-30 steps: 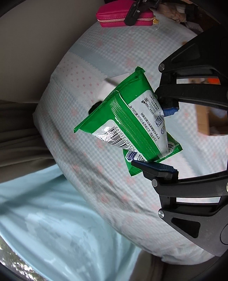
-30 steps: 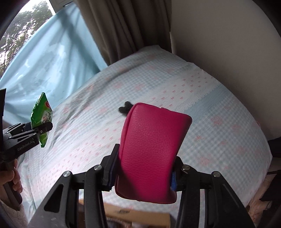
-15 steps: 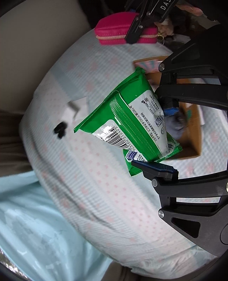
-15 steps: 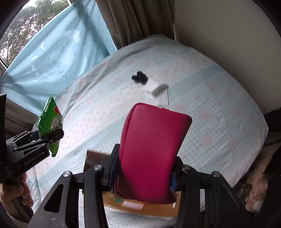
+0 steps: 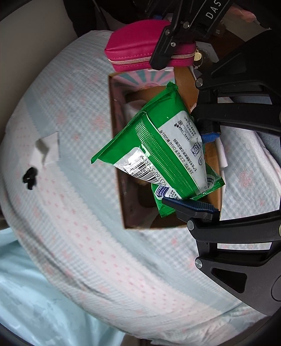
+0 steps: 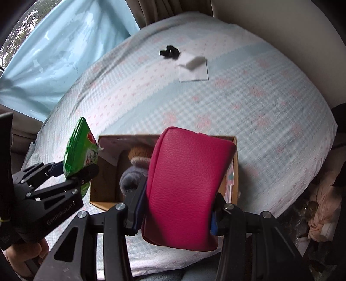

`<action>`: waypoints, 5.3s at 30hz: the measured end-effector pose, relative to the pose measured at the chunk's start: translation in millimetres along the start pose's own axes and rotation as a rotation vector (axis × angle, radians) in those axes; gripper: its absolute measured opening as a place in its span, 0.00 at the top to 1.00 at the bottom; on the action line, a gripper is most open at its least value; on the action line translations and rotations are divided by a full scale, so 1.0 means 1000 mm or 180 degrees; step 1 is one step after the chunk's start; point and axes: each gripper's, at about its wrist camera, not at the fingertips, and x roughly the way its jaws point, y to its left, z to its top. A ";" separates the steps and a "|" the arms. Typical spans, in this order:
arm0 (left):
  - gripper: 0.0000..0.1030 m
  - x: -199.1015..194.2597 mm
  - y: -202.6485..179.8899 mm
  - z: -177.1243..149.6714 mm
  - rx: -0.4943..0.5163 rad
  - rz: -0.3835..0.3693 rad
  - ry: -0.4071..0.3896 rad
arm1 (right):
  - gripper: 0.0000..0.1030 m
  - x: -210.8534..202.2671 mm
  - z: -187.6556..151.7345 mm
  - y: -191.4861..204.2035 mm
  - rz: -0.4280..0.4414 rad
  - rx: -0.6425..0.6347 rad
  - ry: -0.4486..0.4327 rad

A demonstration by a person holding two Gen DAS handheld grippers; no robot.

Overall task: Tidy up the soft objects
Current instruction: 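Carry the wipe packet and pink pouch over the cardboard box, then open both tools to drop the packet and pouch into the box, then lift both tools and move toward the black scrunchie and white cloth, then grasp the black scrunchie with the left tool while the right tool grasps the white cloth, then carry the scrunchie and white cloth over the cardboard box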

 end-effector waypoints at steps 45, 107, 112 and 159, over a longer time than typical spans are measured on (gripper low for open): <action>0.00 0.011 -0.009 -0.002 0.0223 0.0206 0.0006 | 0.00 0.024 0.021 -0.013 -0.0029 0.0053 0.0105; 0.00 0.042 0.060 0.306 -0.0442 -0.0050 -0.1070 | 0.00 0.062 0.257 -0.043 -0.0233 -0.0154 -0.0825; 0.01 0.111 0.056 0.346 -0.0459 -0.0085 -0.0978 | 0.00 0.117 0.286 -0.059 -0.0224 -0.0296 -0.0782; 0.80 0.232 0.048 0.392 -0.0375 -0.0064 -0.0659 | 0.82 0.225 0.331 -0.061 0.0262 -0.0818 -0.0610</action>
